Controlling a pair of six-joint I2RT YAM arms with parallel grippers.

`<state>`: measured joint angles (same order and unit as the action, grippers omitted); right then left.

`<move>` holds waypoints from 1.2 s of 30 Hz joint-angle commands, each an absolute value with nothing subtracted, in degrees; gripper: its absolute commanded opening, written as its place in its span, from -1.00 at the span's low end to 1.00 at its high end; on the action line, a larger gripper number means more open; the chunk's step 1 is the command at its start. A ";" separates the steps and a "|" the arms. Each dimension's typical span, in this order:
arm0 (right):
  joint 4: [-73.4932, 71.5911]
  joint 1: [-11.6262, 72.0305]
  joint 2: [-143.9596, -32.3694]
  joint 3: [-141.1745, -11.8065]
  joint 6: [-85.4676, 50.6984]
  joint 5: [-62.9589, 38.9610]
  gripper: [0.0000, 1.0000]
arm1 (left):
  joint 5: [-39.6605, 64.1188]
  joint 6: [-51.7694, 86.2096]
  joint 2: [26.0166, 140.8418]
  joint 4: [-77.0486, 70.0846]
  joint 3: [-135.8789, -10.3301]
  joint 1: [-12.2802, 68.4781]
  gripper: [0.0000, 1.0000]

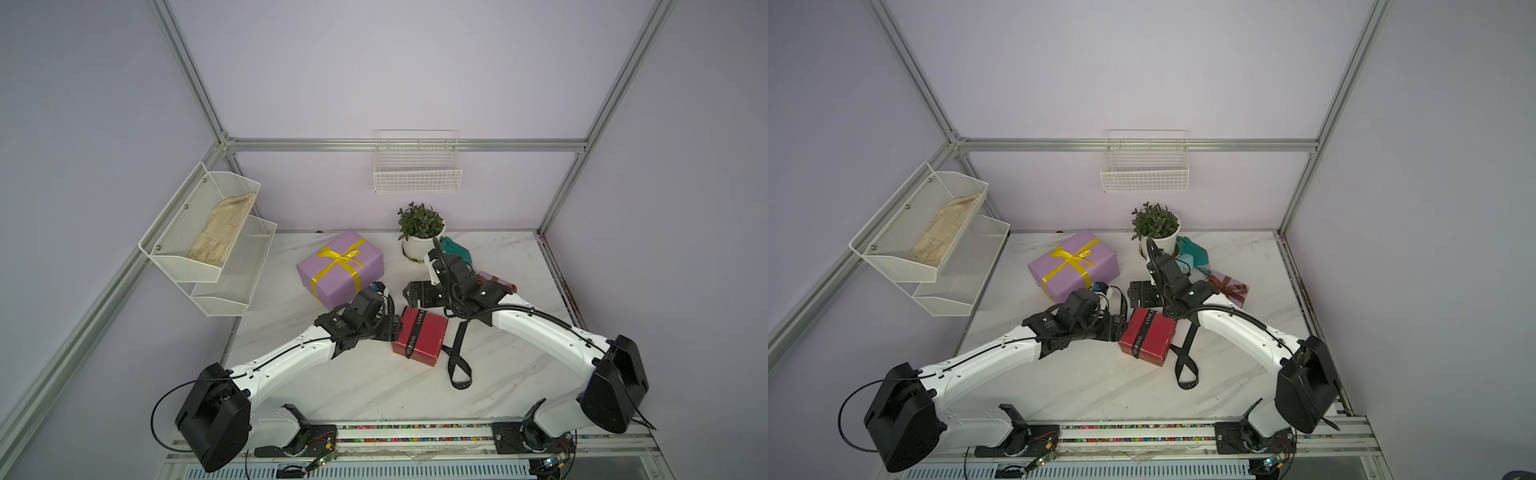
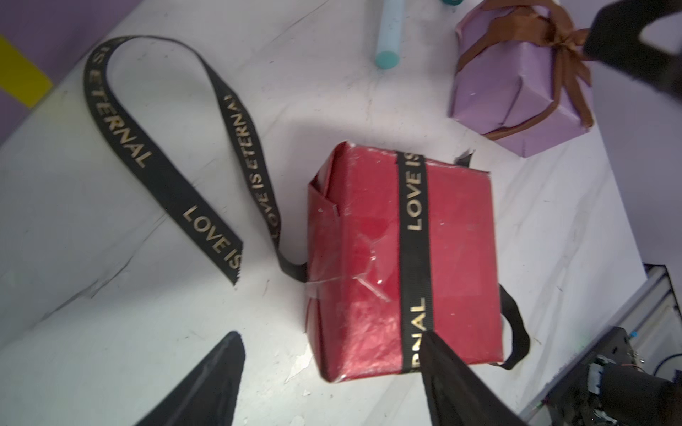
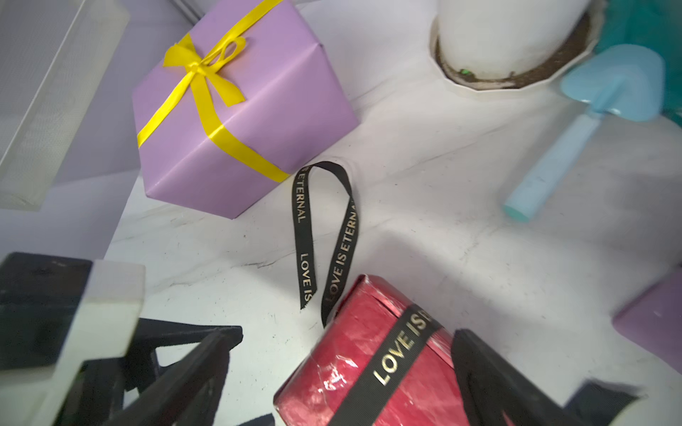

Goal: Untie the ribbon bows on the gift boxes
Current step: Untie the ribbon from the gift box, then pull the ribbon from the gift box.

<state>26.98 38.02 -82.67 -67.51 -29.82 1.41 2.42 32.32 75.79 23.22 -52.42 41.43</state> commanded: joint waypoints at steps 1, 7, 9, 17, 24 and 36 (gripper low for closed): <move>30.83 33.60 -78.81 -60.71 -34.52 0.84 0.94 | 2.39 31.04 78.56 22.17 -59.94 44.37 0.43; 29.98 29.80 -70.19 -53.09 -37.21 3.92 0.94 | -4.15 30.32 85.95 24.57 -64.32 48.89 0.27; 30.10 29.64 -69.24 -51.79 -37.58 5.94 0.94 | -4.69 30.58 88.06 26.11 -65.63 49.40 0.21; 29.65 28.83 -67.92 -48.22 -38.54 9.46 0.95 | -6.96 28.75 93.58 32.46 -70.05 51.15 0.20; 26.99 28.74 -68.26 -46.58 -39.46 8.67 0.94 | -7.15 27.86 97.87 34.01 -73.12 51.46 0.03; 24.88 28.78 -68.65 -45.01 -39.72 8.18 0.94 | -12.42 26.10 103.91 39.03 -77.35 54.07 -0.49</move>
